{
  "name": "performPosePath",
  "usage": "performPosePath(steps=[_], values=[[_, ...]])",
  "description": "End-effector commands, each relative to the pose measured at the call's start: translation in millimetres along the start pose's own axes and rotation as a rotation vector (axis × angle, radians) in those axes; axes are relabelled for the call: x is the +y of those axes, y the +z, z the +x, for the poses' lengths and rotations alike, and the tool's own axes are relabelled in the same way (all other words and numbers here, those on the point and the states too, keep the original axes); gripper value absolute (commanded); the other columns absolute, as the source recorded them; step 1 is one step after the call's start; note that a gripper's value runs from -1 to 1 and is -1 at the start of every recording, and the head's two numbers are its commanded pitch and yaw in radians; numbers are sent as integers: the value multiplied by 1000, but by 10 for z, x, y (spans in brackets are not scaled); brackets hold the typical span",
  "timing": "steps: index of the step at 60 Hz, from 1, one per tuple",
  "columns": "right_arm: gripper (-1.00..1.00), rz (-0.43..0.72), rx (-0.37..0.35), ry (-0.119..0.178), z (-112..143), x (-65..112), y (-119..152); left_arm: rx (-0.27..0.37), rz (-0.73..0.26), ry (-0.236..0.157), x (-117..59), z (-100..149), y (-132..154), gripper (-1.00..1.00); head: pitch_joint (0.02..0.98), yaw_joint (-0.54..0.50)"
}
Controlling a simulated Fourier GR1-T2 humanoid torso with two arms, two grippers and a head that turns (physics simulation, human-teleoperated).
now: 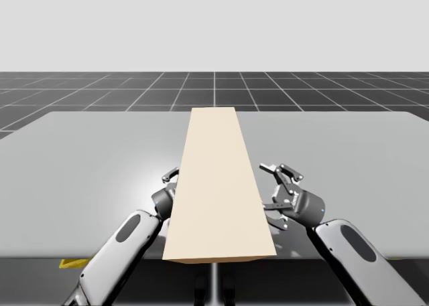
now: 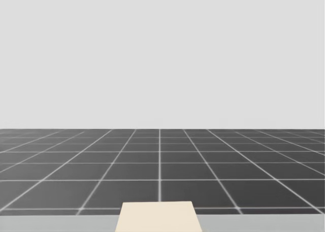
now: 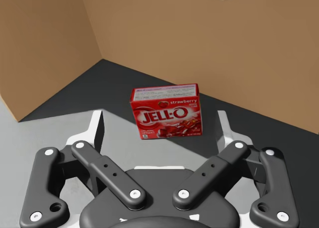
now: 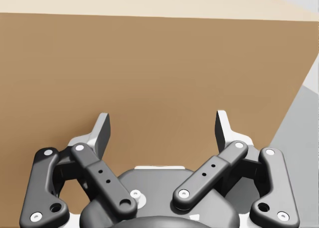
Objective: Retrieve the object from inside the box.
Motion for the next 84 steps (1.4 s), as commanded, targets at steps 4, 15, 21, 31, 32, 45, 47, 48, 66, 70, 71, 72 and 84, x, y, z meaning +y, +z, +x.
performPosePath(steps=[4, 15, 21, 31, 32, 45, 47, 48, 66, 70, 71, 72, 84], values=[[-1000, -30, 17, -4, -123, -8, 244, 7, -13, 40, 65, -45, -225, -1000, 66, -12], [-1000, -47, 28, -11, -199, -93, 386, 29, -20, 77, 129, -122, -437, -1000, 72, -14], [-1000, -52, 34, -3, -224, -110, 433, 48, -38, 120, 153, -193, -531, -1000, 83, -9], [-1000, -63, 42, 4, -239, -141, 491, 69, -87, 138, 34, -239, -731, -1000, 98, -3], [-1000, -63, 41, 6, -238, -140, 494, 71, -89, 135, 28, -238, -741, -1000, 99, -2], [-1000, -63, 43, 16, -242, -136, 508, 83, -101, 156, 3, -269, -829, 1000, 102, -7], [-1000, -61, 45, 18, -246, -133, 509, 83, -101, 158, 11, -263, -810, 1000, 103, -4], [-1000, -61, 46, 19, -247, -132, 510, 82, -99, 158, 16, -258, -803, 1000, 103, -3], [-1000, -58, 49, 25, -257, -127, 515, 86, 59, 153, 303, -151, -131, 1000, 97, 8], [-1000, -58, 50, 26, -259, -128, 518, 84, 97, 138, 374, -122, 113, 1000, 94, 8], [-1000, -58, 49, 25, -259, -130, 521, 84, 116, 123, 410, -102, 211, 1000, 93, 8], [-1000, -59, 50, 24, -259, -131, 522, 84, 122, 120, 423, -93, 241, 1000, 93, 8], [-1000, -58, 53, 26, -264, -128, 526, 61, 203, 77, 651, 198, 708, 1000, 86, 13]])
